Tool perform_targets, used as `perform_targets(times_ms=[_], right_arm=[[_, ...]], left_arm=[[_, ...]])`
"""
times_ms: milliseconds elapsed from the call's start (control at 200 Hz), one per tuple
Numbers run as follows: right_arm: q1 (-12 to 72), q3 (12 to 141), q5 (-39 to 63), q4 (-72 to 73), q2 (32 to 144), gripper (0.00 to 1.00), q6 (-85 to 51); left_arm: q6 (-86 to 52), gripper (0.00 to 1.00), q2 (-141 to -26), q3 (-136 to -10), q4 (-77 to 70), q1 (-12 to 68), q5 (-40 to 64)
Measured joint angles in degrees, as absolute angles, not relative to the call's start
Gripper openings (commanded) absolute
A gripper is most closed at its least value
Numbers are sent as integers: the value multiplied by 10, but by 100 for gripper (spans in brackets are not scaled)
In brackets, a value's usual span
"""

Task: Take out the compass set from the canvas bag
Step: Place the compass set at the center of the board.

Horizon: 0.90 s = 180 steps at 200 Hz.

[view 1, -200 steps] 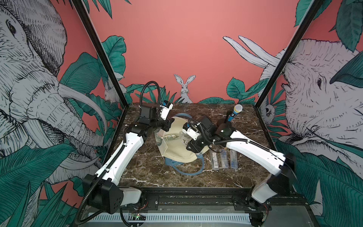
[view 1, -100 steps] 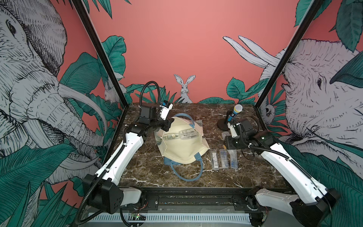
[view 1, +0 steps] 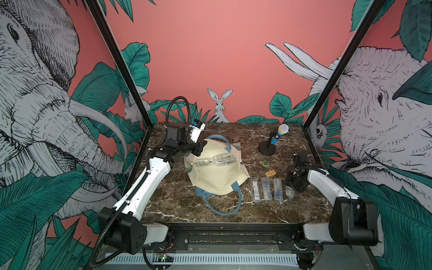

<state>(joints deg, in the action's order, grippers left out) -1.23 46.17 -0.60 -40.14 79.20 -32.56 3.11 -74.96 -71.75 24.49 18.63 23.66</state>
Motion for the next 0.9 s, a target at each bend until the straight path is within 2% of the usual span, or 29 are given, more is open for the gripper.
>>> perform_targets(times_ms=[300,900], right_arm=[[-32,451,9,-367,821,48,-304],[-61,456,20,-337,869,66,-265]], left_arm=[[30,0,-750,-717,245,185,243],[30,0,-750,-717,245,185,247]])
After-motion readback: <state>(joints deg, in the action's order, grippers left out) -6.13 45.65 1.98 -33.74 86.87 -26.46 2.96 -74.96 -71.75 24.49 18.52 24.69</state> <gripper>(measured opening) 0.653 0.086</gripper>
